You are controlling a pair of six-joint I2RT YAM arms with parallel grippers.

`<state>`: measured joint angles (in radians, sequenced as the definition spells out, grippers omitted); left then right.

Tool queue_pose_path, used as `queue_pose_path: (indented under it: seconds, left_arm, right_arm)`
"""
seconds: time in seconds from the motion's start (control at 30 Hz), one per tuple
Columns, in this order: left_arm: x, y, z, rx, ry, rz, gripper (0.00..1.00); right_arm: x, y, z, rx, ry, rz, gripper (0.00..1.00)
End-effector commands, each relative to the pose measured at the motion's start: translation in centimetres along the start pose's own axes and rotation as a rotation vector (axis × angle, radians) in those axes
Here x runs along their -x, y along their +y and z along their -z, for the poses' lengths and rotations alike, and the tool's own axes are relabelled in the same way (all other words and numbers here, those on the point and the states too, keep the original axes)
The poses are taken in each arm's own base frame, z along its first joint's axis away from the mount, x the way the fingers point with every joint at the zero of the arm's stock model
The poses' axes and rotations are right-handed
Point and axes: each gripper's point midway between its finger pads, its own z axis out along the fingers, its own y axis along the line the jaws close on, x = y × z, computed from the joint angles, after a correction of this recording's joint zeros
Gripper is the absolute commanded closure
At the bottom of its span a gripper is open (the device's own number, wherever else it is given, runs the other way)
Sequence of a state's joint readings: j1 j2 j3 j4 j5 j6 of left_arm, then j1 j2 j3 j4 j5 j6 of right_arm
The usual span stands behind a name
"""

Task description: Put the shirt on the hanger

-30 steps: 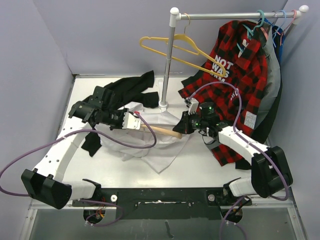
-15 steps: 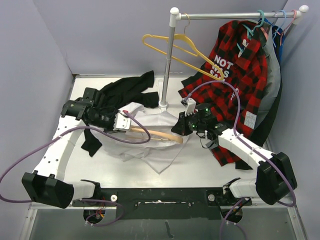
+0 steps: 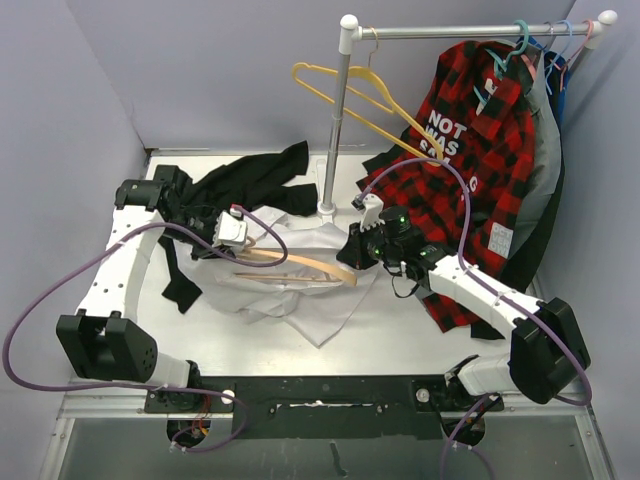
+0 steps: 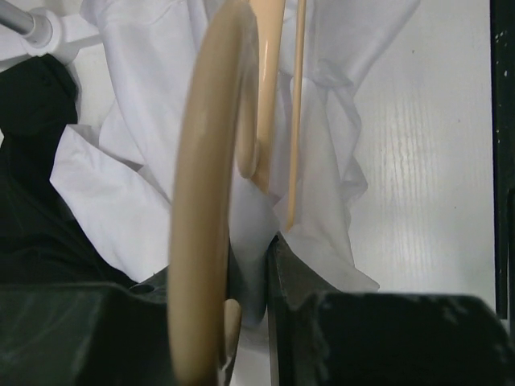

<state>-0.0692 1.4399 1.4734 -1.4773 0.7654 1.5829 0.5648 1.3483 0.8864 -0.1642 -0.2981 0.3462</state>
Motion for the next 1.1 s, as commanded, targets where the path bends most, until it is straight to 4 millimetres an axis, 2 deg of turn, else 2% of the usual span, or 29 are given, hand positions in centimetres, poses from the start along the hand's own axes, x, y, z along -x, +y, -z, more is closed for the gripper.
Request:
queue_pose_path:
  seconds: [0.0, 0.07, 0.2, 0.3, 0.47, 0.6, 0.7, 0.8, 0.83, 0.9, 0.97, 1.0, 1.03, 1.07]
  left_arm:
    - [-7.2, -0.9, 7.1, 0.071, 0.464, 0.092, 1.00]
    - [-8.1, -0.1, 7.9, 0.116, 0.532, 0.086, 1.00]
    - [-8.4, 2.0, 8.8, 0.232, 0.558, 0.101, 1.00]
    - [-7.3, 3.2, 8.8, 0.297, 0.499, 0.127, 1.00]
    - [-4.9, 3.9, 8.5, 0.356, 0.367, 0.163, 1.00]
    - [-4.2, 4.5, 8.6, 0.400, 0.323, 0.168, 1.00]
    - [-3.5, 4.2, 7.7, 0.397, 0.257, 0.184, 1.00]
    - [-1.6, 2.8, 5.4, 0.330, 0.099, 0.243, 1.00]
    - [-0.9, 2.0, 4.3, 0.281, 0.042, 0.256, 1.00]
    - [0.2, 0.8, 2.6, 0.200, -0.058, 0.292, 0.94]
    - [1.4, -0.1, 1.4, 0.117, -0.155, 0.324, 0.79]
    - [1.9, -0.5, 0.9, 0.074, -0.202, 0.333, 0.68]
    - [2.7, -0.9, 0.5, 0.033, -0.255, 0.340, 0.54]
    - [3.3, -1.0, 0.1, -0.002, -0.302, 0.351, 0.42]
  right_arm:
    - [-7.2, -13.1, 5.3, -0.619, 0.251, -0.020, 1.00]
    - [-7.3, -13.2, 5.4, -0.621, 0.250, -0.019, 1.00]
    - [-7.8, -12.8, 5.0, -0.595, 0.266, -0.013, 1.00]
    - [-8.3, -12.4, 4.7, -0.585, 0.284, 0.006, 1.00]
    - [-8.7, -12.0, 4.7, -0.581, 0.304, 0.018, 1.00]
    - [-8.7, -11.7, 4.6, -0.567, 0.298, 0.013, 1.00]
    - [-8.9, -11.1, 4.1, -0.525, 0.311, 0.012, 1.00]
    - [-9.0, -10.2, 3.3, -0.474, 0.319, 0.021, 1.00]
    - [-8.7, -9.8, 3.2, -0.460, 0.314, 0.027, 0.89]
    - [-7.6, -8.9, 3.4, -0.435, 0.282, 0.045, 0.55]
    - [-5.7, -7.7, 4.2, -0.412, 0.220, 0.062, 0.27]
    - [-4.7, -6.8, 4.8, -0.388, 0.194, 0.072, 0.05]
    - [-3.8, -6.1, 5.4, -0.362, 0.170, 0.085, 0.02]
    - [-3.1, -5.4, 6.1, -0.346, 0.157, 0.094, 0.02]
